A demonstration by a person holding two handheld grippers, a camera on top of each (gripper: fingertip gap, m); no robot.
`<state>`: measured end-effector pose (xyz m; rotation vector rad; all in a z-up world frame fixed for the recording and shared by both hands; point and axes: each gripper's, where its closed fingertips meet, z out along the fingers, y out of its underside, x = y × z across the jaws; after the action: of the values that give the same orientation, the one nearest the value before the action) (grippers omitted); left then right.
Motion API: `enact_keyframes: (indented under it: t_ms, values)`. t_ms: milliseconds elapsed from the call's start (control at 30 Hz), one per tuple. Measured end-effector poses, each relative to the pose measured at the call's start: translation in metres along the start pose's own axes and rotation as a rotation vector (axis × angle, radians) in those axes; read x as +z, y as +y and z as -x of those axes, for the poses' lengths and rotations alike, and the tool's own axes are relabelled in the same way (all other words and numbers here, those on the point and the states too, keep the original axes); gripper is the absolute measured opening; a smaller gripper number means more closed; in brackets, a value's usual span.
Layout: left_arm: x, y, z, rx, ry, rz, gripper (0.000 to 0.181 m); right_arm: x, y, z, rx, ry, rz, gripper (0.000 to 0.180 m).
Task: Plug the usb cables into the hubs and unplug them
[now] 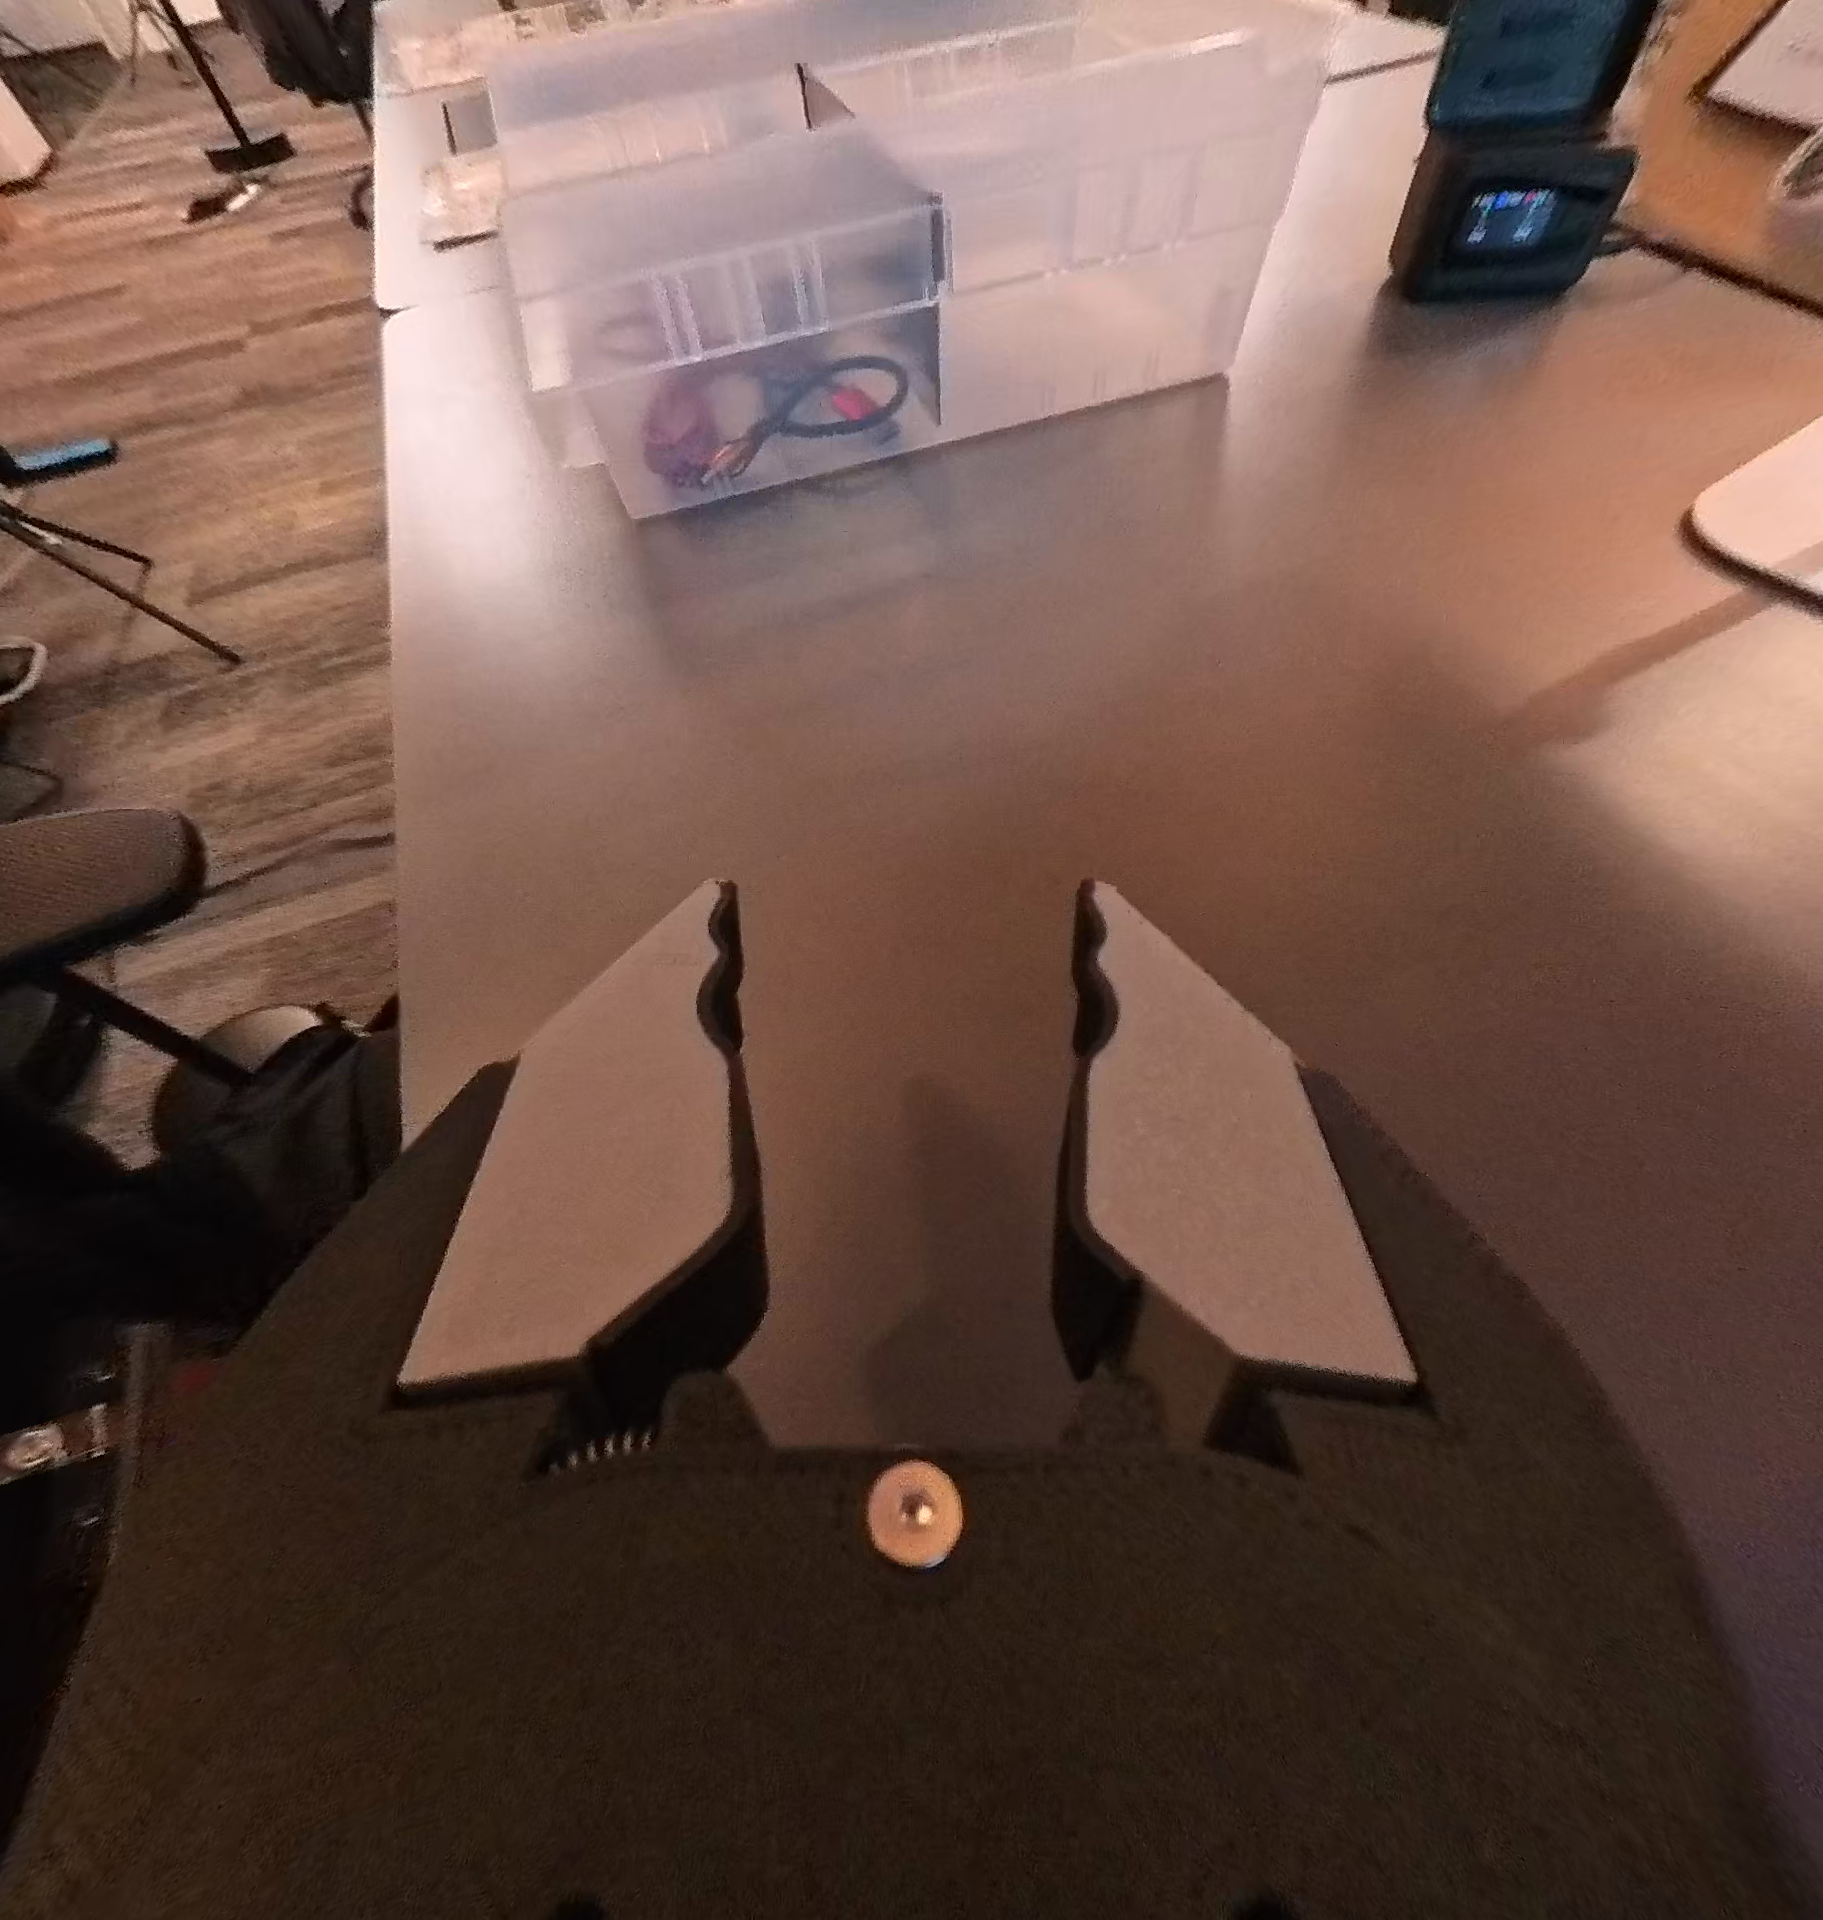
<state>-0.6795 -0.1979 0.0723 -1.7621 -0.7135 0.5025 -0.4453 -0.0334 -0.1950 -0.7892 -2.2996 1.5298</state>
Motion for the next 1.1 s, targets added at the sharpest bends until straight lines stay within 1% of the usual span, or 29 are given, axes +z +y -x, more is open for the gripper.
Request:
enact_keyframes:
  t_ms: [33, 100, 167, 233, 267, 300, 400, 467, 500, 567, 600, 667, 767, 800, 833, 867, 967, 1100]
  values:
    - [0.000, -0.010, -0.027, 0.051, 0.059, -0.013, 0.008, -0.001, -0.001, -0.001, -0.020, 0.018, -0.007, 0.062]
    - [0.005, -0.009, -0.073, 0.127, 0.136, 0.017, 0.008, -0.003, -0.004, -0.002, -0.053, 0.048, -0.021, 0.063]
    - [0.015, 0.013, -0.114, 0.206, 0.195, 0.088, 0.008, -0.005, -0.008, -0.001, -0.071, 0.061, -0.042, 0.063]
    - [0.026, 0.051, -0.146, 0.300, 0.210, 0.157, 0.008, -0.008, -0.011, 0.003, -0.069, 0.040, -0.058, 0.061]
    - [0.031, 0.072, -0.157, 0.369, 0.191, 0.186, 0.008, -0.009, -0.012, 0.002, -0.062, 0.041, -0.067, 0.061]
    - [0.036, 0.094, -0.161, 0.457, 0.136, 0.214, 0.008, -0.011, -0.014, 0.000, -0.056, 0.052, -0.079, 0.062]
    - [0.053, 0.151, -0.162, 0.823, -0.072, 0.251, 0.009, -0.019, -0.020, -0.010, -0.034, 0.094, -0.124, 0.062]
    - [0.064, 0.175, -0.170, 1.085, -0.183, 0.216, 0.009, -0.023, -0.024, -0.015, -0.014, 0.107, -0.156, 0.065]
    - [0.068, 0.186, -0.179, 1.200, -0.208, 0.189, 0.008, -0.025, -0.025, -0.016, -0.007, 0.108, -0.170, 0.067]
    - [0.075, 0.212, -0.205, 1.364, -0.178, 0.177, 0.008, -0.026, -0.028, -0.013, -0.001, 0.081, -0.189, 0.069]
    - [0.077, 0.222, -0.217, 1.387, -0.159, 0.175, 0.008, -0.027, -0.029, -0.010, -0.005, 0.071, -0.194, 0.070]
    - [0.079, 0.241, -0.243, 1.343, -0.053, 0.168, 0.008, -0.027, -0.031, -0.008, -0.032, 0.071, -0.198, 0.073]
    - [0.081, 0.269, -0.267, 1.284, 0.082, 0.175, 0.008, -0.022, -0.027, -0.001, -0.072, 0.061, -0.162, 0.070]
    - [0.083, 0.278, -0.269, 1.281, 0.103, 0.182, 0.009, -0.020, -0.023, 0.000, -0.079, 0.057, -0.134, 0.065]
    - [0.084, 0.289, -0.272, 1.272, 0.128, 0.199, 0.011, -0.018, -0.018, 0.000, -0.082, 0.057, -0.104, 0.054]
    - [0.084, 0.299, -0.275, 1.253, 0.161, 0.217, 0.014, -0.016, -0.014, -0.003, -0.078, 0.071, -0.081, 0.038]
    - [0.078, 0.303, -0.277, 1.164, 0.192, 0.206, 0.021, -0.018, -0.009, -0.021, -0.048, 0.156, -0.056, 0.038]
    - [0.058, 0.297, -0.276, 0.975, 0.275, 0.234, 0.051, -0.018, -0.008, -0.027, 0.032, 0.138, -0.070, 0.039]
